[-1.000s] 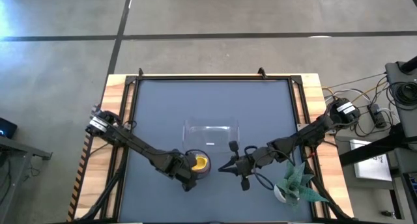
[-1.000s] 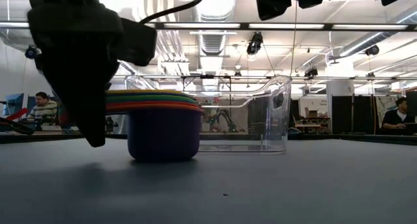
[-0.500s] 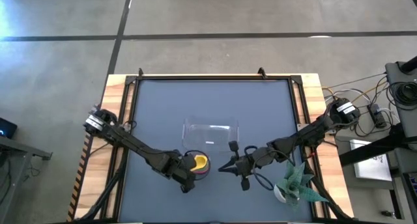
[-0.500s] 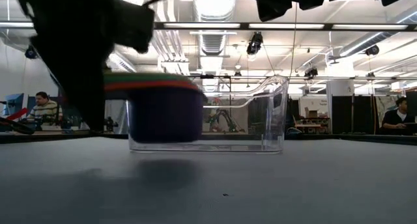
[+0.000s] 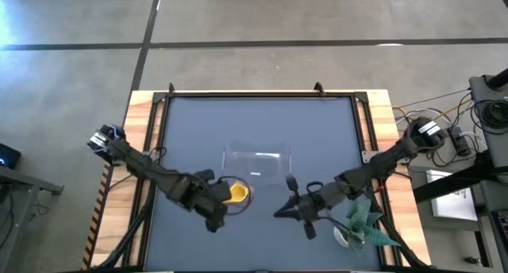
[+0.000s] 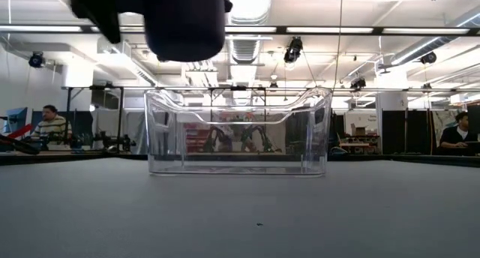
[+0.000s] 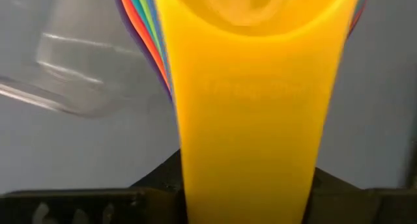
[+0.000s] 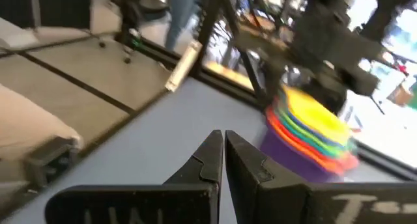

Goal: Nest measuring cups in basket
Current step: Put the nested measuring cups into the transparent bin

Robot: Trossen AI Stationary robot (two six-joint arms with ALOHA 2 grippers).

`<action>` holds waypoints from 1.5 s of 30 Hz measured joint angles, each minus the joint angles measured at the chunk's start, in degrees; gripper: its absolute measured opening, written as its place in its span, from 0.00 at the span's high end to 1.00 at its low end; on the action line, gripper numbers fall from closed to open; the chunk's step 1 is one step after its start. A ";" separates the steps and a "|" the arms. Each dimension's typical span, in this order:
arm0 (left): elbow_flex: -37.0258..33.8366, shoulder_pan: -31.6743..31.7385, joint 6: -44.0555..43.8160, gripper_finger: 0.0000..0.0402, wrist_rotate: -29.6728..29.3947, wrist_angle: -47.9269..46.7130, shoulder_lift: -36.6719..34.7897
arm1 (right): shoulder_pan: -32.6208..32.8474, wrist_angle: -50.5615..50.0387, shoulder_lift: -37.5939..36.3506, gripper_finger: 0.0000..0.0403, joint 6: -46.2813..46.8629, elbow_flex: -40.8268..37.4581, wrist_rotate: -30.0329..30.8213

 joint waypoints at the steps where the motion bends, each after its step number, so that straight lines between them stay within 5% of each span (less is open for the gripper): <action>1: 0.39 1.13 2.31 0.72 -0.26 -1.10 0.00 | 0.67 0.03 -0.79 0.98 -0.53 -0.15 -0.03; 11: -0.04 16.19 27.26 0.72 -0.60 2.33 -0.13 | 1.98 5.63 -9.22 0.98 0.48 -8.57 1.24; 19: -4.45 25.71 41.83 0.72 8.43 14.26 0.68 | 0.18 11.28 -13.20 0.98 1.85 -14.99 2.13; 30: -13.09 30.32 47.57 0.72 14.61 25.30 2.46 | -1.65 11.26 -13.60 0.98 2.85 -16.06 1.97; 45: -12.95 31.37 48.03 0.72 17.10 27.25 12.08 | -1.89 11.23 -13.57 0.98 3.44 -16.13 2.00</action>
